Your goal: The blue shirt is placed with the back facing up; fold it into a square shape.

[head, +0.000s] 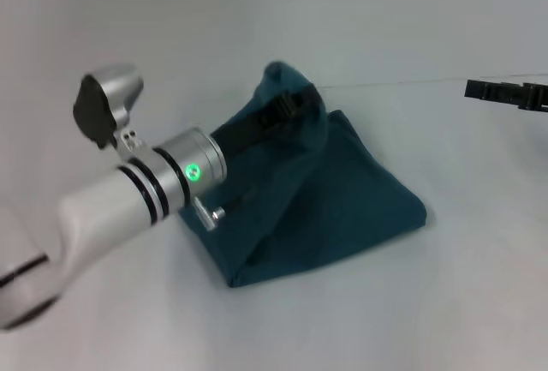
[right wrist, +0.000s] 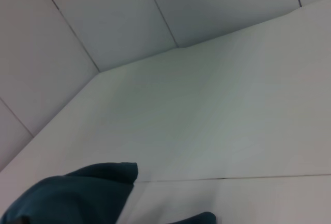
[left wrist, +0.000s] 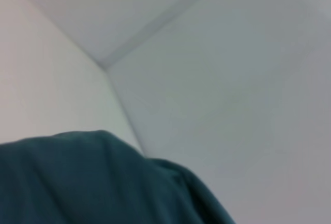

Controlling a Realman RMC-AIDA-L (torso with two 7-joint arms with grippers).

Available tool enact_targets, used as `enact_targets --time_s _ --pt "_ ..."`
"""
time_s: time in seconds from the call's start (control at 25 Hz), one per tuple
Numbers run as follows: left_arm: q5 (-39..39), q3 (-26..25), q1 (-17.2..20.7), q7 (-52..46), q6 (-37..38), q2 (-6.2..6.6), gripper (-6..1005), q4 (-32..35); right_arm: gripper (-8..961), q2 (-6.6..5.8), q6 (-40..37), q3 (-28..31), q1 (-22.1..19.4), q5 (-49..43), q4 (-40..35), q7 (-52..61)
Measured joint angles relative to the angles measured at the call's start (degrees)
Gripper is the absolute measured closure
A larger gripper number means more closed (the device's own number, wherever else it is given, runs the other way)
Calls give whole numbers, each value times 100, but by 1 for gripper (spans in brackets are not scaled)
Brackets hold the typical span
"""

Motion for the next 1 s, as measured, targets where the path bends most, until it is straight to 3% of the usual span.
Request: enact_targets --time_s 0.16,0.24,0.48,0.68,0.92,0.96,1.0 --pt "-158 -227 21 729 50 -1 961 -419 53 6 -3 -6 8 -9 13 -80" --pt "-88 -210 20 753 105 -2 793 -482 53 8 8 -8 12 -11 14 -87" --pt "71 -182 101 763 627 -5 566 -489 54 -2 41 -10 -13 -28 44 -57" --pt "197 63 379 692 1312 23 479 -40 54 -130 48 -15 81 -395 223 450" --pt "245 704 971 635 2095 42 375 781 54 -295 -42 -100 378 -867 634 1178" --pt "246 914 1319 628 2375 49 358 1153 53 -309 -43 -160 435 -881 720 1255" --pt "245 948 1412 625 2439 54 296 1263 53 -307 -42 -199 485 -886 782 1295"
